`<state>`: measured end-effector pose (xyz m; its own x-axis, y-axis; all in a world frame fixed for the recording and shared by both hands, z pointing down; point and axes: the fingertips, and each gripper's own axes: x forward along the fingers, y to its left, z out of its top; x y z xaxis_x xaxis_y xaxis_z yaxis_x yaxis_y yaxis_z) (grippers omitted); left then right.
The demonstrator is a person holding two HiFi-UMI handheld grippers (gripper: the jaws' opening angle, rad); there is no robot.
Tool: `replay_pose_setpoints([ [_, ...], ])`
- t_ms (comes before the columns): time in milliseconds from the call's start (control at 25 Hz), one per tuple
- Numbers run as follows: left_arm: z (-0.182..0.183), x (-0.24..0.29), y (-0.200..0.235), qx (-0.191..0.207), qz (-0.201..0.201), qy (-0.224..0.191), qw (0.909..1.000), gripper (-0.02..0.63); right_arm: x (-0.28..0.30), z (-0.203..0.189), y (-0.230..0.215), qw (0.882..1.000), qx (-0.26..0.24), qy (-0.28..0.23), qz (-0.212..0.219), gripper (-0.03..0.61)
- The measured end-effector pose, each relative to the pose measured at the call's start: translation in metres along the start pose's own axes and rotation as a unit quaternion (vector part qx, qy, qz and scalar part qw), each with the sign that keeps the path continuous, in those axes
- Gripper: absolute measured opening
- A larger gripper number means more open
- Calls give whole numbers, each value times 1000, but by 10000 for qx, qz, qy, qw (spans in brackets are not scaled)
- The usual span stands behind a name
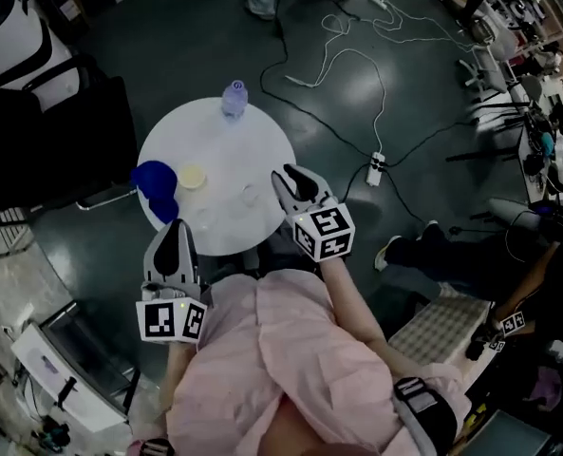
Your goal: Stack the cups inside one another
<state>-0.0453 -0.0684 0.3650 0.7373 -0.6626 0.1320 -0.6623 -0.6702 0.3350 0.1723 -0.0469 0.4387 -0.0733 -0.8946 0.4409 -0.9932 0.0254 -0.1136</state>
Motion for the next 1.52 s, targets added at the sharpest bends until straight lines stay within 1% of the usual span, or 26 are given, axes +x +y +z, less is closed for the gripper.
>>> replay_pose_setpoints([
  [120, 4, -6, 1, -17, 116, 47, 9999, 19, 4, -12, -1, 9995, 47, 296, 27, 101],
  [240, 8, -1, 6, -4, 133, 85, 9999, 19, 22, -29, -6, 9980, 77, 630, 33, 100],
  [360, 9, -3, 12, -20, 238, 108, 9997, 18, 40, -59, -6, 9939, 103, 1094, 100, 101],
  [480, 9, -8, 18, -41, 362, 142, 9992, 18, 57, -97, -3, 9861, 206, 1642, 143, 101],
  [600, 10, -7, 23, -58, 394, 158, 9991, 18, 68, -129, -4, 9762, 143, 2160, 117, 101],
  [760, 8, -5, 27, -118, 414, 195, 9989, 19, 74, -158, -8, 9656, 137, 2595, 53, 104],
  [1040, 5, 0, 30, -198, 380, 259, 9987, 18, 84, -194, -13, 9505, 255, 3098, 7, 104],
  [1200, 4, -1, 30, -210, 395, 275, 9986, 19, 87, -207, -13, 9453, 284, 3251, -18, 103],
  [1240, 5, -1, 30, -211, 402, 274, 9986, 19, 87, -208, -13, 9449, 283, 3262, -57, 96],
  [1280, 5, -1, 30, -216, 410, 274, 9985, 19, 87, -209, -13, 9450, 264, 3260, -94, 63],
  [1320, 4, -2, 31, -226, 420, 277, 9985, 20, 87, -208, -13, 9455, 240, 3246, -115, 44],
  [1520, 6, -6, 34, -268, 471, 267, 9982, 19, 88, -195, -2, 9537, 275, 2995, -21, 40],
])
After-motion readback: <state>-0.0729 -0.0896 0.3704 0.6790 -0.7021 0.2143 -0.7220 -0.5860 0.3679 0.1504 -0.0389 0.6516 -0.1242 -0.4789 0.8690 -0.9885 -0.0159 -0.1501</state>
